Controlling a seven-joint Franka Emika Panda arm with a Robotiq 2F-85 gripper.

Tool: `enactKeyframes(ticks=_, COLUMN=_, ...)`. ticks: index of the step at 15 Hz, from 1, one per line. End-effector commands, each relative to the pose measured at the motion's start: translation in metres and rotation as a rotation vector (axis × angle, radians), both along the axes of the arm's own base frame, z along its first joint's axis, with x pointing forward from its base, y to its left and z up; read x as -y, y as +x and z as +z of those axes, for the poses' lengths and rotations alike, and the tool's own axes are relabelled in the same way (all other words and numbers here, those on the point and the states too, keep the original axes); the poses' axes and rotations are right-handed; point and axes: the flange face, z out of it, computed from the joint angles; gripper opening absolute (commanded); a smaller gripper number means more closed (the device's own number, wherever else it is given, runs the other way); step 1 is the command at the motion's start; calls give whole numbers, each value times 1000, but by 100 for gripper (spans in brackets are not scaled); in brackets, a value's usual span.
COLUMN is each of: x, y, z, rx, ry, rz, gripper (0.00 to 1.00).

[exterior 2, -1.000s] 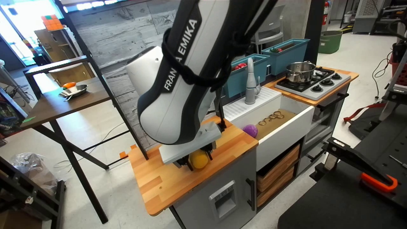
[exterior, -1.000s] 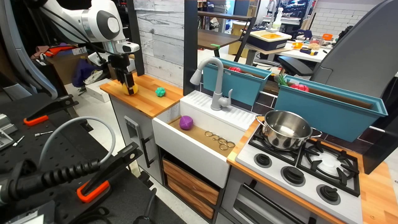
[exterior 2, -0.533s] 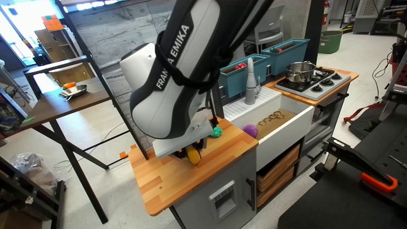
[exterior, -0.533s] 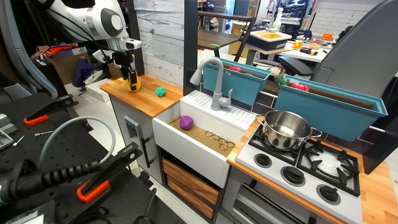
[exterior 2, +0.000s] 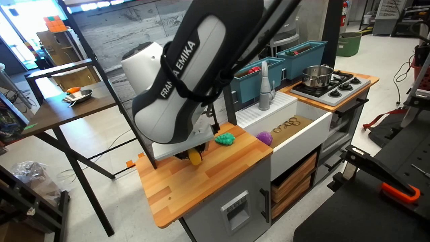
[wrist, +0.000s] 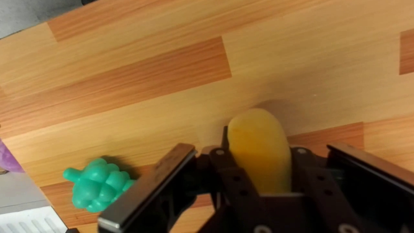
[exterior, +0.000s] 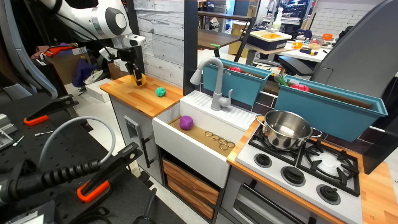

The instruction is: Move the orange plushie away from you

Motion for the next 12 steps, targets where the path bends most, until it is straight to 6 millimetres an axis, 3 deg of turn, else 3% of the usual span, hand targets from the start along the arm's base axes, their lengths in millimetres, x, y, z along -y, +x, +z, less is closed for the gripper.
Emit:
enactKeyframes(ticks=1, x=-15, y=3, z=-13, rx=55, ry=-17, rz=-18, gripper=6)
enactKeyframes(ticks=7, x=-31, y=9, z=-11, rx=169, ry=-32, rz=-52, gripper=6)
enactKeyframes(ticks=8, x=-28, y=9, z=-2, rx=181, ry=-34, rz=-62, gripper=6)
enactKeyframes(ticks=10, x=-27, y=8, z=-5, rx=182, ry=-58, rz=-71, gripper=6)
enactKeyframes(ticks=11, x=-26, y=6, z=-7, rx=181, ry=-69, rz=-71, gripper=50)
enactKeyframes(ticks=12, x=-25, y=6, z=-8, rx=181, ry=-76, rz=-71, gripper=51)
